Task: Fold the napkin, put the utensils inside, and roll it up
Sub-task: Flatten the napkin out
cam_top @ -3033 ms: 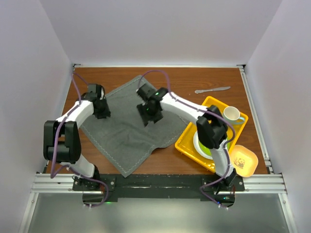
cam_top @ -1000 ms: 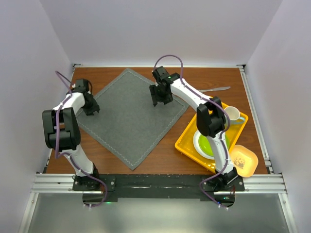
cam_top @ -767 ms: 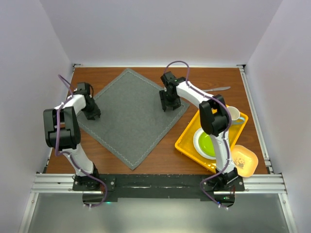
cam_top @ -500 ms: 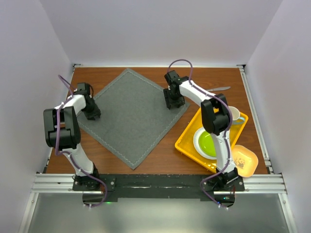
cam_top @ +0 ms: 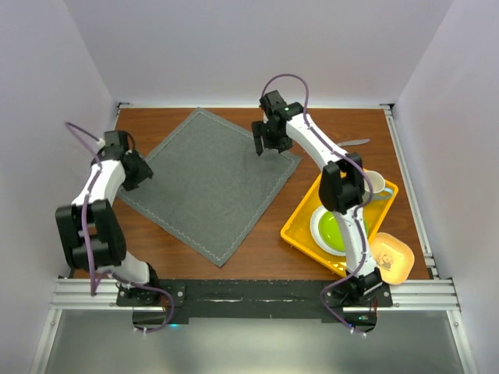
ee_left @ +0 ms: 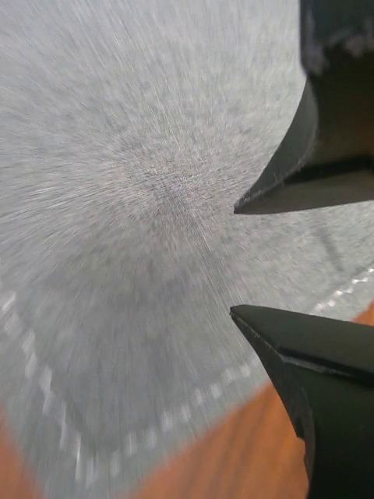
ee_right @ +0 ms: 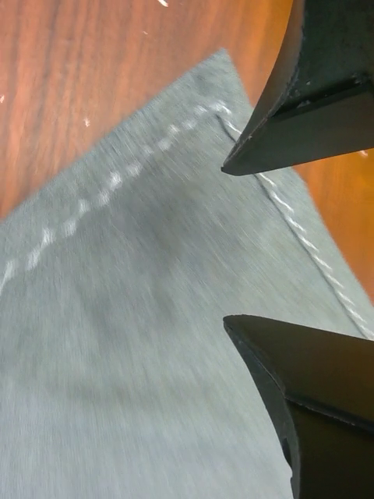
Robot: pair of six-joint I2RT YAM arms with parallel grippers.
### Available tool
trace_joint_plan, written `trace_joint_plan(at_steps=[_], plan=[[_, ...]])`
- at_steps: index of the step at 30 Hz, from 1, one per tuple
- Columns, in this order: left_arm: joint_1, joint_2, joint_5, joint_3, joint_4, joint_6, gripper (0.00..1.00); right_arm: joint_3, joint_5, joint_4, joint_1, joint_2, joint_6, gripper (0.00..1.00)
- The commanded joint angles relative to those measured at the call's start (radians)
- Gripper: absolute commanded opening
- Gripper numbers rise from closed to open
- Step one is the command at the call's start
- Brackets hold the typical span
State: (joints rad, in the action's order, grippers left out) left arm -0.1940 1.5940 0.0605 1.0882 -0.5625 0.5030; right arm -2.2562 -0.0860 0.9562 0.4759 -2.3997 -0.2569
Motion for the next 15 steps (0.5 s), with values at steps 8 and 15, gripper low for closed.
trace_joint_plan(at_steps=[8,15], plan=[[-0.314,-0.181,-0.001,-0.152,0.203,-0.053,0.59,0.254,0.278,0.022,0.165,0.488,-0.047,0.81],[-0.370,-0.097,-0.097,-0.221,0.349,-0.193,0.64,0.369,0.318,-0.016,0.165,0.583,-0.036,0.81]])
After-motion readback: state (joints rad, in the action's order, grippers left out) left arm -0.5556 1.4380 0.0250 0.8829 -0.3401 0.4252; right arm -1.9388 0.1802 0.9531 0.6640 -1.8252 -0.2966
